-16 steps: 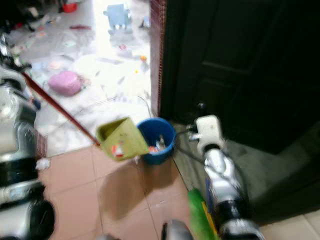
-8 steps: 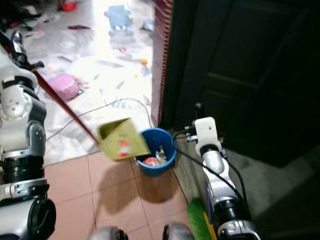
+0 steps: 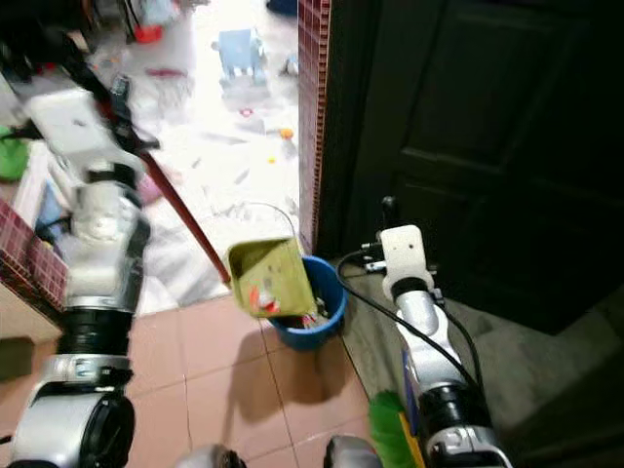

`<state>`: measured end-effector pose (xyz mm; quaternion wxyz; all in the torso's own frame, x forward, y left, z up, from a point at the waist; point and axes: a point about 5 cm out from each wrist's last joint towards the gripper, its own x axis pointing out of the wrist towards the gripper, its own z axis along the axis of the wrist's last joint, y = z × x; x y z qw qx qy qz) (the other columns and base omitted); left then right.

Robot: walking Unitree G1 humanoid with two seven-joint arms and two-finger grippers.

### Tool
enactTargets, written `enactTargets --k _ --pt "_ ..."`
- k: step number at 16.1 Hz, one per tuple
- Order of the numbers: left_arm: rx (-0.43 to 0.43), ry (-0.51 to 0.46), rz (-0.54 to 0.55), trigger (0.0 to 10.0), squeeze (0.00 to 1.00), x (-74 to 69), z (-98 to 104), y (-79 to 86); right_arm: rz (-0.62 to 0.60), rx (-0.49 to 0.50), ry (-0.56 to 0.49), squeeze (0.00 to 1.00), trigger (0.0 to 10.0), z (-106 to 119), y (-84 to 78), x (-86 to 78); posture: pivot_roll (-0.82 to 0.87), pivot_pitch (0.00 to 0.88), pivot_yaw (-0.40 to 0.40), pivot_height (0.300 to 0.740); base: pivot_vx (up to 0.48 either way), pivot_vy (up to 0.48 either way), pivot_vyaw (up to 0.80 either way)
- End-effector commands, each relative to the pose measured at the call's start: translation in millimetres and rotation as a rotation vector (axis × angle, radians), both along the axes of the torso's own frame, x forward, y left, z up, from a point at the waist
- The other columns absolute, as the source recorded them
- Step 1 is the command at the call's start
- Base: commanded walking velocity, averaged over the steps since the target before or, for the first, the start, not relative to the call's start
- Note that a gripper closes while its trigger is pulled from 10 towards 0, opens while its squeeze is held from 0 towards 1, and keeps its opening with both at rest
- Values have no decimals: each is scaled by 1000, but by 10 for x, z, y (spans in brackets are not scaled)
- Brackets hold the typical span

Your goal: Sweep floor

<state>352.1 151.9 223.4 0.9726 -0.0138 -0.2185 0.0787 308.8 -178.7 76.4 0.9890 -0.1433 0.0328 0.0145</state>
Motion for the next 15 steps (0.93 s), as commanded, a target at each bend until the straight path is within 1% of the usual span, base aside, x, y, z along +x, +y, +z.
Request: enactTargets --k 1,2,3,4,5,6,7,8,9,10,11,12,13,15 --pt "61 -69 -52 10000 0 8 146 -130 5 -32 -58 0 10000 120 -20 43 -86 5 28 740 0 0 0" --pt "133 -62 -160 10000 0 -1 70 -360 6 -30 -59 0 10000 119 -12 39 -85 6 27 740 0 0 0" --pt "157 -61 -231 10000 0 -17 30 -492 8 -30 -60 0 10000 119 -5 36 -83 9 26 740 0 0 0" --pt "205 -73 -275 10000 0 -40 24 -592 9 -29 -60 0 10000 119 -3 35 -83 9 26 740 0 0 0" --pt "238 -84 -303 10000 0 -56 20 -658 10 -29 -61 0 10000 119 -1 35 -83 9 26 740 0 0 0" --pt "339 -117 -439 10000 0 -126 13 -911 11 -28 -60 0 10000 117 1 35 -77 8 21 740 0 0 0" --pt "422 -155 -575 10000 0 -216 3 -1139 13 -28 -60 0 10000 116 4 37 -77 7 19 740 0 0 0" --pt "494 -175 -679 10000 0 -299 -18 -1310 16 -28 -61 0 10000 117 11 37 -78 7 19 740 0 0 0" --pt "526 -185 -722 10000 0 -339 -26 -1377 18 -29 -62 0 10000 118 12 37 -79 9 18 740 0 0 0" --pt "680 -236 -833 10000 0 -479 -52 -1559 19 -31 -62 0 10000 119 5 37 -81 11 13 740 0 0 0" --pt "753 -285 -878 10000 0 -562 -54 -1624 20 -34 -60 0 10000 118 0 38 -81 13 10 740 0 0 0" --pt "771 -297 -891 10000 0 -594 -56 -1652 22 -36 -59 0 10000 117 -2 38 -81 13 9 740 0 0 0" --pt "776 -291 -884 10000 0 -593 -67 -1657 25 -39 -58 0 10000 116 0 39 -80 14 5 740 0 0 0" --pt "806 -303 -852 10000 0 -580 -69 -1621 29 -42 -58 0 10000 116 5 46 -78 14 3 740 0 0 0"
